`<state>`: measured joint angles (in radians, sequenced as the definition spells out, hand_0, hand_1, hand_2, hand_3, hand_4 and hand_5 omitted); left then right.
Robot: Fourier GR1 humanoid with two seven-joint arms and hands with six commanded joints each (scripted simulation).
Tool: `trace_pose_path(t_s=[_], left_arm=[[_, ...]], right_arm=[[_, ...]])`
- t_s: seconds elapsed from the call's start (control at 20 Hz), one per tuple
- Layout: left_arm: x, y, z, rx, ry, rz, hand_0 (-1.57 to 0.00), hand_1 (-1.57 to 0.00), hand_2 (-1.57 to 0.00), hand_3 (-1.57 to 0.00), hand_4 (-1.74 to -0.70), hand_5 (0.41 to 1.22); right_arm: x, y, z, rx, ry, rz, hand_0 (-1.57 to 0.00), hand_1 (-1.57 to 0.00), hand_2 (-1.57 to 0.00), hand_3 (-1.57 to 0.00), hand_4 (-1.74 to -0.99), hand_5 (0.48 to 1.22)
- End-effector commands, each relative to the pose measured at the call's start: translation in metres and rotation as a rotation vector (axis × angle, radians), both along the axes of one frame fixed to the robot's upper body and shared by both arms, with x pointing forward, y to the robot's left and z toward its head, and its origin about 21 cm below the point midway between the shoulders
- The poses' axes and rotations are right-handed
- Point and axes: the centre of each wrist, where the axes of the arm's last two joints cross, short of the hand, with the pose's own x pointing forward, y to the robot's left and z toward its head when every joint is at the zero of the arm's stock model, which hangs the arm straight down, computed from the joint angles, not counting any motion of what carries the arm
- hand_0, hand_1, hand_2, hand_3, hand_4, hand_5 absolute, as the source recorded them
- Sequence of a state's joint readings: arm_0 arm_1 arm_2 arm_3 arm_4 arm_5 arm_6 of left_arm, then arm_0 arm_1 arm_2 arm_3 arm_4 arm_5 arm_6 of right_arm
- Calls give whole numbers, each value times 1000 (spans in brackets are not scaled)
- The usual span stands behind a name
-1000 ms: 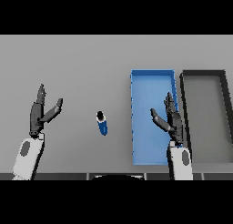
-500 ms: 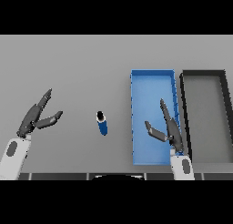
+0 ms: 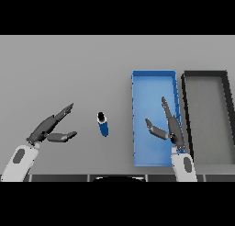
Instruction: Pick up the blue pipe and place it into the blue bin.
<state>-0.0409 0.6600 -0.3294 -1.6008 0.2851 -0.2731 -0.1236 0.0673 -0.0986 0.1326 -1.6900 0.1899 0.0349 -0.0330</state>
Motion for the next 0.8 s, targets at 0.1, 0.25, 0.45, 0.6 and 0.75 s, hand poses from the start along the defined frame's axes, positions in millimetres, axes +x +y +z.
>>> trace_pose_path(t_s=[0.1, 0.25, 0.45, 0.6, 0.75], left_arm=[[-9, -26, -8, 1, 18, -85, 1, 1, 1, 1, -1170, 490], [-13, -44, -15, 18, 6, -109, 1, 1, 1, 1, -1181, 469], [-7, -69, -28, 8, 8, -121, 1, 1, 1, 1, -1193, 465], [1, -85, -39, 1, 54, -120, 1, 1, 1, 1, -1195, 467], [7, -103, -50, -37, 65, -139, 1, 1, 1, 1, -1186, 469]], right_arm=[[-1, -1, -1, -12, 2, -1, 1, 1, 1, 1, -1211, 613], [-8, 4, -3, -1, -1, 11, 1, 1, 1, 1, -1221, 618], [-11, 6, -3, -2, 9, -3, 1, 1, 1, 1, -1230, 622], [-10, 3, 1, 5, -1, -3, 1, 1, 1, 1, -1229, 621], [-12, -3, 0, -5, -4, -15, 1, 1, 1, 1, -1212, 610]])
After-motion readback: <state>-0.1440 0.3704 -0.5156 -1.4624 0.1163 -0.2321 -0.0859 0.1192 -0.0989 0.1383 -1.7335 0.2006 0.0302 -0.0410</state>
